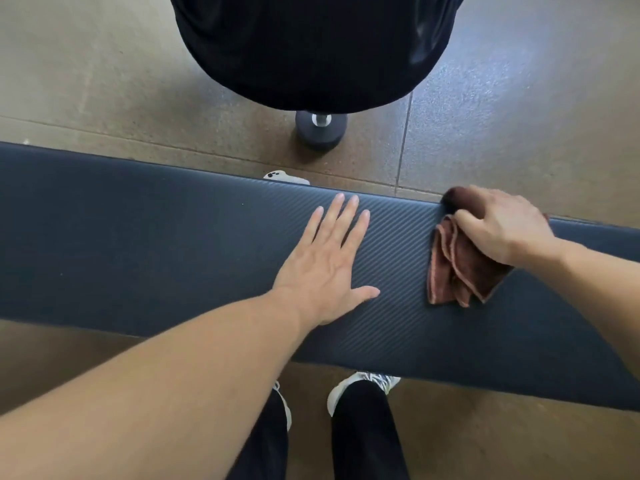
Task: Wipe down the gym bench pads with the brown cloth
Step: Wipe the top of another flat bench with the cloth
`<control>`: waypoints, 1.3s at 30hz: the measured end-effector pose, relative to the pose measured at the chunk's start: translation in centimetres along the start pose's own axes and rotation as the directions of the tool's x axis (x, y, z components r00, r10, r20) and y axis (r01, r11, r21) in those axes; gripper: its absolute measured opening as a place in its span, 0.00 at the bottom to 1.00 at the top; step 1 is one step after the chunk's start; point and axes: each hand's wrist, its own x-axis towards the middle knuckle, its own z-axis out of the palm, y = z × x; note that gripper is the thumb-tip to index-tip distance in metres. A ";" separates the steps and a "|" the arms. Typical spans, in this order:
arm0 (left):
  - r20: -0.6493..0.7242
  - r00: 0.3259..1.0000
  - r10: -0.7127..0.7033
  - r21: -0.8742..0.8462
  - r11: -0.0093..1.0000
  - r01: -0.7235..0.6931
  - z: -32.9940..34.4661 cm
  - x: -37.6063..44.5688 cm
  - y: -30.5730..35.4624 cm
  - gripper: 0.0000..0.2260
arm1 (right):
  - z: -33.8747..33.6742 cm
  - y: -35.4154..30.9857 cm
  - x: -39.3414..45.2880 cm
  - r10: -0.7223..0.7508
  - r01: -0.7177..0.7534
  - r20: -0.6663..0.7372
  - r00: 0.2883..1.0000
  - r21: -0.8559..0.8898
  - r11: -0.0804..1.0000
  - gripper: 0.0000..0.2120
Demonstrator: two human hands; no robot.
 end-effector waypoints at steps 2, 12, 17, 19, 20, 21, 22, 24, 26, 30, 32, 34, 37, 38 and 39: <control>0.074 0.995 -0.069 -0.053 0.996 0.073 0.3 2.0 1.1 0.55 | -1.5 4.9 -1.4 0.072 -0.071 0.029 0.997 -0.021 0.997 0.32; 0.242 0.958 -0.153 -0.039 0.985 0.167 0.9 3.9 2.4 0.67 | 1.8 5.5 -1.1 0.149 -0.141 -0.132 0.980 0.065 0.988 0.27; 0.214 0.972 -0.095 -0.072 0.991 0.113 1.1 3.5 2.1 0.66 | 4.9 -1.6 -0.8 0.224 -0.189 -0.306 0.925 0.141 0.972 0.31; 0.164 0.986 -0.029 -0.175 0.983 0.058 1.1 3.3 1.6 0.60 | 5.0 -3.1 -0.3 0.274 -0.222 -0.335 0.901 0.184 0.957 0.32; 0.115 0.993 0.011 -0.266 0.964 0.020 1.1 2.9 1.2 0.54 | 5.0 -4.0 0.0 0.296 -0.238 -0.341 0.893 0.200 0.950 0.33; 0.041 0.998 0.045 -0.373 0.927 -0.027 1.0 2.4 0.5 0.49 | 5.1 -5.0 0.2 0.312 -0.250 -0.343 0.886 0.212 0.945 0.33; -0.055 0.997 0.060 -0.461 0.884 -0.079 1.0 1.7 -0.3 0.43 | 5.1 -6.2 0.5 0.323 -0.259 -0.347 0.880 0.220 0.941 0.32; -0.236 0.971 0.030 -0.501 0.852 -0.148 1.2 0.1 -2.9 0.37 | 5.1 -9.4 1.3 0.349 -0.279 -0.358 0.866 0.234 0.931 0.29; -0.353 0.935 -0.043 -0.472 0.871 -0.138 1.7 -2.2 -6.5 0.34 | 5.2 -13.6 2.4 0.364 -0.285 -0.344 0.866 0.257 0.923 0.24; -0.355 0.926 -0.131 -0.431 0.902 -0.038 2.8 -7.8 -16.3 0.32 | 5.1 -24.0 4.3 0.325 -0.235 -0.303 0.896 0.298 0.925 0.18; -0.361 0.920 -0.154 -0.392 0.920 0.000 3.1 -10.5 -21.5 0.31 | 5.2 -29.1 5.2 0.317 -0.227 -0.286 0.904 0.308 0.924 0.18; -0.362 0.909 -0.208 -0.376 0.924 0.062 3.3 -13.0 -26.2 0.30 | 5.6 -34.4 6.3 0.291 -0.199 -0.266 0.919 0.325 0.925 0.19; -0.344 0.892 -0.295 -0.384 0.911 0.153 3.4 -16.6 -31.7 0.30 | 6.3 -42.9 8.0 0.237 -0.135 -0.245 0.940 0.371 0.919 0.19; -0.340 0.888 -0.311 -0.382 0.908 0.172 3.4 -17.8 -33.2 0.30 | 6.7 -46.1 8.5 0.207 -0.104 -0.241 0.948 0.380 0.919 0.19; -0.334 0.886 -0.322 -0.377 0.907 0.187 3.4 -18.9 -34.6 0.30 | 7.2 -49.2 9.1 0.171 -0.071 -0.244 0.955 0.371 0.926 0.20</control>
